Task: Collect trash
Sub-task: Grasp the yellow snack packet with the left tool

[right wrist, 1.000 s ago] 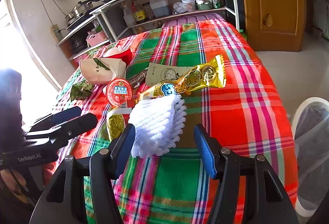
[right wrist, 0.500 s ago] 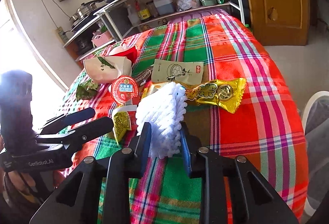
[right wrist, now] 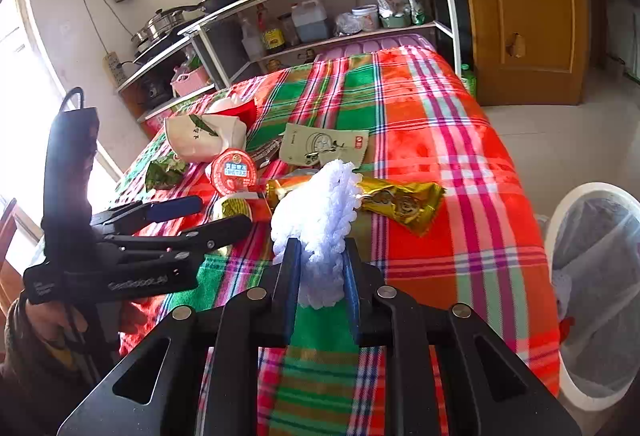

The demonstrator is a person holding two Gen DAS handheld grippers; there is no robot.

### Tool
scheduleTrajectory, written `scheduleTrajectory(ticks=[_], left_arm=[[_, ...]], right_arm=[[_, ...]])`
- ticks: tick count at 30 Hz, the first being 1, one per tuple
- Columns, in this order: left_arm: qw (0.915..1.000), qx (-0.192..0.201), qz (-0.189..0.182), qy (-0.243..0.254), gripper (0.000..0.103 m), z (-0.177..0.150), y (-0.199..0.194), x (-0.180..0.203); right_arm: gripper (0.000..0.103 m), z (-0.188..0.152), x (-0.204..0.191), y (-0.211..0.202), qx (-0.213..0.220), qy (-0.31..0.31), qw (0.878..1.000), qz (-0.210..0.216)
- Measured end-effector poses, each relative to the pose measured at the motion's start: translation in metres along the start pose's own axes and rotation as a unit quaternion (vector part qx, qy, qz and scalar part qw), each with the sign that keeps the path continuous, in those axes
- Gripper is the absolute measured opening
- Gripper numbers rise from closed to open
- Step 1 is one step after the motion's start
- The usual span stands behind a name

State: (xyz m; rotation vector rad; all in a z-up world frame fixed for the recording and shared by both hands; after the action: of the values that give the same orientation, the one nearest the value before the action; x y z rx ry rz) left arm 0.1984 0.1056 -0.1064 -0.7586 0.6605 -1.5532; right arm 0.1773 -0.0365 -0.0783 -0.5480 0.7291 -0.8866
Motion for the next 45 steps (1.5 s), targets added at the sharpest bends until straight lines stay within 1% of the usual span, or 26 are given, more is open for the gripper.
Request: scheduleTrajectory(ticks=[4, 6, 8, 10, 11, 12, 13, 17, 21, 28, 33, 38, 43, 45], left_arm=[[0.9998, -0.003, 0.010, 0.016, 0.083, 0.001, 0.006, 0.006], [0.9998, -0.007, 0.013, 0.011, 0.083, 0.001, 0.008, 0.005], [0.9998, -0.004, 0.011, 0.014, 0.078, 0.002, 0.007, 0.007], [0.9998, -0.005, 0.014, 0.014, 0.065, 0.002, 0.007, 0.006], [0.9998, -0.004, 0.016, 0.013, 0.061, 0.002, 0.007, 0.006], [0.9998, -0.004, 0.016, 0.012, 0.054, 0.002, 0.007, 0.006], [0.9998, -0.005, 0.016, 0.013, 0.053, 0.001, 0.006, 0.006], [0.9999, -0.004, 0.005, 0.010, 0.052, 0.000, 0.003, 0.007], [0.9999, -0.002, 0.005, 0.009, 0.052, -0.002, 0.000, 0.009], [0.9996, 0.019, 0.003, 0.019, 0.052, -0.001, -0.021, 0.021], [0.9988, 0.031, -0.014, 0.036, 0.052, 0.000, -0.035, 0.044], [0.9967, 0.042, -0.033, 0.061, 0.052, 0.006, -0.044, 0.075], [0.9942, 0.057, -0.028, 0.087, 0.052, 0.016, -0.049, 0.104], [0.9930, 0.059, -0.042, 0.094, 0.052, 0.017, -0.050, 0.118]], right_arm=[[0.021, -0.001, 0.006, -0.006, 0.004, 0.006, 1.000, -0.008], [0.021, -0.002, 0.007, -0.008, 0.007, 0.006, 1.000, -0.011], [0.021, -0.002, 0.008, -0.009, 0.008, 0.006, 1.000, -0.012], [0.021, -0.003, 0.008, -0.010, 0.009, 0.007, 1.000, -0.013], [0.021, -0.004, 0.008, -0.010, 0.009, 0.007, 1.000, -0.013], [0.021, -0.004, 0.009, -0.011, 0.010, 0.007, 1.000, -0.014], [0.021, -0.004, 0.009, -0.011, 0.011, 0.007, 1.000, -0.014], [0.021, -0.005, 0.010, -0.014, 0.012, 0.008, 1.000, -0.016], [0.021, -0.007, 0.012, -0.017, 0.016, 0.012, 1.000, -0.017], [0.021, -0.008, 0.018, -0.031, 0.030, 0.012, 0.999, -0.031], [0.021, -0.009, 0.026, -0.047, 0.045, 0.019, 0.998, -0.041], [0.021, -0.008, 0.040, -0.068, 0.064, 0.031, 0.996, -0.058], [0.021, -0.008, 0.058, -0.091, 0.082, 0.045, 0.993, -0.079], [0.021, -0.009, 0.065, -0.099, 0.088, 0.049, 0.991, -0.087]])
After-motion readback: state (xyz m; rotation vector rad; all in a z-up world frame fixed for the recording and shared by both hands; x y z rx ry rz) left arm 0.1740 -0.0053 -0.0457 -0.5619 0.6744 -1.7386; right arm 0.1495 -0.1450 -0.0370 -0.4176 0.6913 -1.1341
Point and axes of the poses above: each gripper's, at about its wrist camera, not at the fingertips, and y roughly the way its jaws point, x to its right, z to its top, the point moved 7 cm from there along y, roughly the way its jaws point, and after that the axes turned 3 degrees about y, right-handed, at the moved point
